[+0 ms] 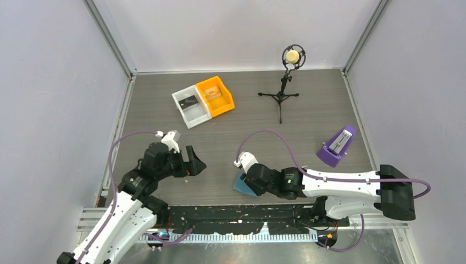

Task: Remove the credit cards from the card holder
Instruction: Move the card holder to the corner of the board.

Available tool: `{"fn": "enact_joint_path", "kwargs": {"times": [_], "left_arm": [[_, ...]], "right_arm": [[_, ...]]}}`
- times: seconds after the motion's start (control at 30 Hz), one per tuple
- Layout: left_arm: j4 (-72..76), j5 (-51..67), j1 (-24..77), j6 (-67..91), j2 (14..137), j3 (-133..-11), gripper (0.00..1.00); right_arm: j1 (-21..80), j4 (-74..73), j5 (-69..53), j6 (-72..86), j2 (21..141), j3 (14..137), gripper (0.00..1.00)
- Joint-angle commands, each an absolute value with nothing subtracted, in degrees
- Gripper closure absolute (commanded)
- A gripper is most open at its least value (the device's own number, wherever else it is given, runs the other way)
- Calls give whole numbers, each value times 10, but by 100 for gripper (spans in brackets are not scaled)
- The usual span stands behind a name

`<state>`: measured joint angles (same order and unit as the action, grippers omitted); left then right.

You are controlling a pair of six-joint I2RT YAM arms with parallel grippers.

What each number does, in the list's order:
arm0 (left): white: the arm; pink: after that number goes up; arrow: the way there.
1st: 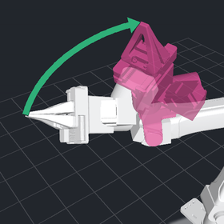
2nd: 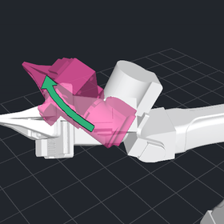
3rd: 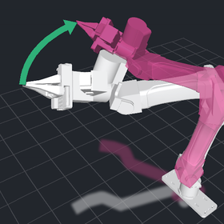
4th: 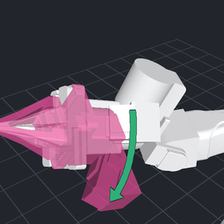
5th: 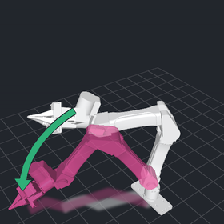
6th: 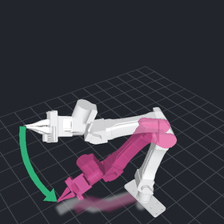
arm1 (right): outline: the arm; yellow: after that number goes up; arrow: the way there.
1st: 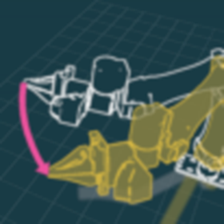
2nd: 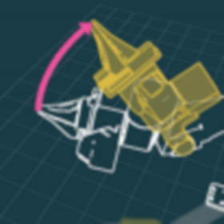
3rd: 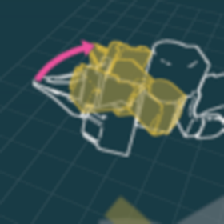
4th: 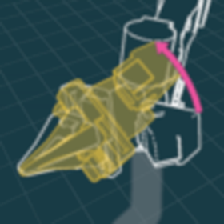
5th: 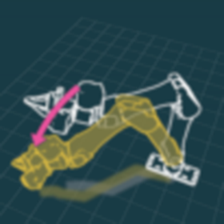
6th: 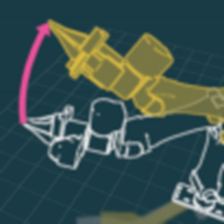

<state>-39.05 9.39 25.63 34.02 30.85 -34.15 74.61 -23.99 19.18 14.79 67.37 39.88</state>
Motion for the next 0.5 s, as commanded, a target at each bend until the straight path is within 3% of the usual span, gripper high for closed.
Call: {"fn": "enact_joint_path", "kwargs": {"times": [0.0, 0.47], "left_arm": [[-269, 151, 274, 398, 329, -300, 9], [-236, 162, 288, 413, 336, -257, 11]], "right_arm": [[733, -178, 187, 164, 676, 392, 59], [719, -117, 180, 169, 784, 391, 60]]}}
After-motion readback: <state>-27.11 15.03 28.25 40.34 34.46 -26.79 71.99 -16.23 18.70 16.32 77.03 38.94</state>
